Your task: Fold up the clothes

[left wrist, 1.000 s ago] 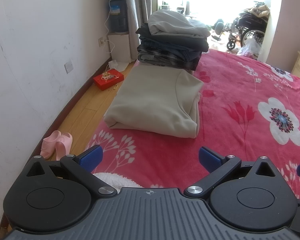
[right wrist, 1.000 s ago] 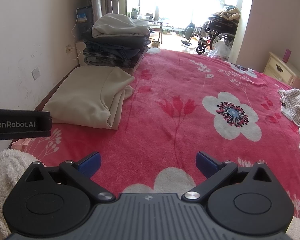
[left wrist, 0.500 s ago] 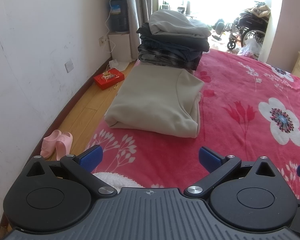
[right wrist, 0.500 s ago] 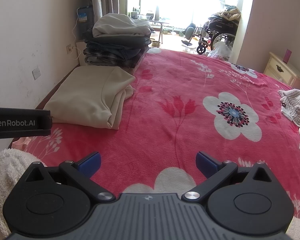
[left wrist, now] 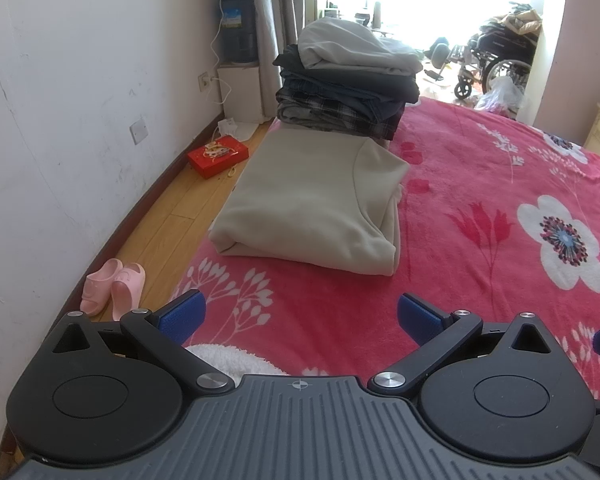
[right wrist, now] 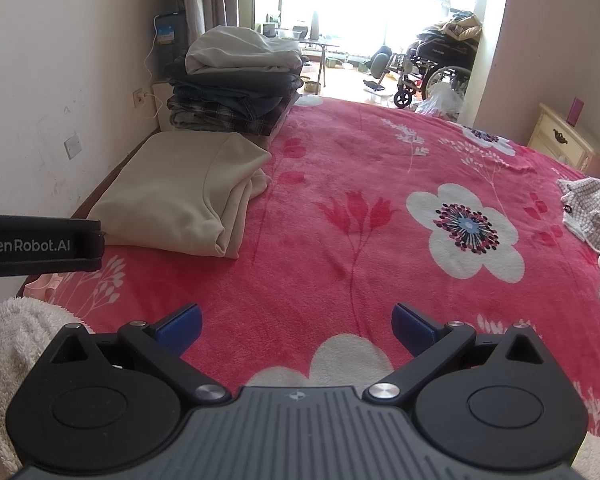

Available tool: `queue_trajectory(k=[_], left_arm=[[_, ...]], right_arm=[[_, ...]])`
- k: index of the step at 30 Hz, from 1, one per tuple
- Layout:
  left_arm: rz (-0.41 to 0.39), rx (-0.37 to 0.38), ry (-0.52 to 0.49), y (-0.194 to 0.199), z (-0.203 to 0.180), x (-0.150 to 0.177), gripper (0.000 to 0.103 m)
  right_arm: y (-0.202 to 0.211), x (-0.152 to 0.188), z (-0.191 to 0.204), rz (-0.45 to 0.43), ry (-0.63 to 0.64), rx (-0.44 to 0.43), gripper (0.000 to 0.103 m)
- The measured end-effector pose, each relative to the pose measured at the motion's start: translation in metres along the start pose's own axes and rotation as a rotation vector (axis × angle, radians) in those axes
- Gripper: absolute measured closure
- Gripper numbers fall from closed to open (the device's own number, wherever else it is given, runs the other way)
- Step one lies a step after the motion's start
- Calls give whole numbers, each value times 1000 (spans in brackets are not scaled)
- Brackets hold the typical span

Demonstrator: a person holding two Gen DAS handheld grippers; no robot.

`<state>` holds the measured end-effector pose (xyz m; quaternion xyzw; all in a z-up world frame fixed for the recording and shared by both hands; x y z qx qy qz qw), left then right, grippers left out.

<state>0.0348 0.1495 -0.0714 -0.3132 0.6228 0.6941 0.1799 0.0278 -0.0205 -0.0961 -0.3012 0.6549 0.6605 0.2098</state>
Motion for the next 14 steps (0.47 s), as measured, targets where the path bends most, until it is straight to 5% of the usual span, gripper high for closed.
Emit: queue_trajectory(k=[14], left_arm=[[4,1,-2,-1,-1,-2,0]], right_arm=[[-1,0,1,2,-2,-1,0]])
Point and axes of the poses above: each gripper's, at about its wrist camera, not at the fingertips, and y roughly against the way its jaws point, z to its left, x to its underside, the point moved 9 cm from there along -y, roughly the way its jaws point, and after that the axes turned 1 degree about z, right-handed, at the moved point
